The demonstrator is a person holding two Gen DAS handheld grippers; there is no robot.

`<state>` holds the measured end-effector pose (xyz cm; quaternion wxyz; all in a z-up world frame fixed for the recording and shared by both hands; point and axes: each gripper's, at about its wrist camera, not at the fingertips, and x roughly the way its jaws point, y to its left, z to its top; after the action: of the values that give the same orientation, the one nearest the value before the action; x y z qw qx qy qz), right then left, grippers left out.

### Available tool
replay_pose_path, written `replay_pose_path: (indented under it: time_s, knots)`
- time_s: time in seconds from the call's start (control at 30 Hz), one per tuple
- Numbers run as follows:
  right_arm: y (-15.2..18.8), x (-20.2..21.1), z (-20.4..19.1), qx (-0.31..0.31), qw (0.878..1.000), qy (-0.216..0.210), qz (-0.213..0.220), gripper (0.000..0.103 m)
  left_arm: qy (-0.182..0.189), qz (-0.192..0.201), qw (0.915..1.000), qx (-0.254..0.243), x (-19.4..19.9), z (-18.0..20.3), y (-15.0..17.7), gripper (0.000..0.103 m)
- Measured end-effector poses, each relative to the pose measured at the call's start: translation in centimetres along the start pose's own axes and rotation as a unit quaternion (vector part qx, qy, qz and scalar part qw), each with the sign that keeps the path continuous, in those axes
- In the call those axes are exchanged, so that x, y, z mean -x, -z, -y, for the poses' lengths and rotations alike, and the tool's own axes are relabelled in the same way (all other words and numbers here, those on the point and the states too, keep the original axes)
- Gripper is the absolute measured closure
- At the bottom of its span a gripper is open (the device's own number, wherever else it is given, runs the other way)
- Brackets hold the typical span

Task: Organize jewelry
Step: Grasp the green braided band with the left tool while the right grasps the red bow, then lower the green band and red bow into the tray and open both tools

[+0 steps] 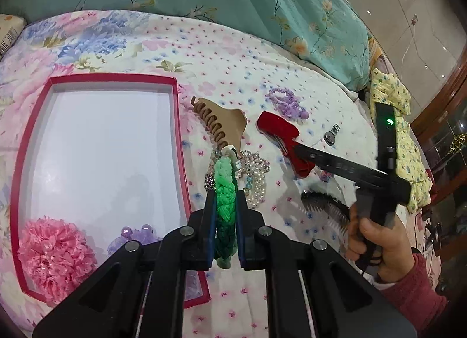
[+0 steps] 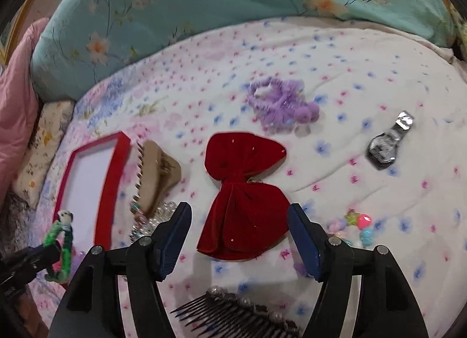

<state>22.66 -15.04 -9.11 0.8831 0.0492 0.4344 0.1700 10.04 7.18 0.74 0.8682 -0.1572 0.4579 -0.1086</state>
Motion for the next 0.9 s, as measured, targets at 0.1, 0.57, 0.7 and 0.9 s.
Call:
replay_pose_path:
  time_s: [0.1,0.57,0.7,0.9]
  knots:
    - [-0.3,-1.4,-0.8,0.024,0.999,0.022,-0.015,0.036,0.004,-0.002,1.0000,0.002,-0.1,-0.1,0.1,0.093]
    - [-0.7,2.1,-2.1,0.014,0.999,-0.028,0.014,0.082,-0.005,0.024,0.9994,0.026,2.2,-2.3,-0.3,0.093]
    - [-0.9,3.3,-5.1,0.025,0.997,-0.074,0.020,0.082,-0.012,0.036,0.9983,0.044,3.4,-4.0,-0.6,0.093]
    - [-0.8,3.5,-11.0,0.052,0.990,-0.131,0.024,0.082,-0.027,0.052,0.9957,0.072,4.9,-7.4,-1.4,0.093]
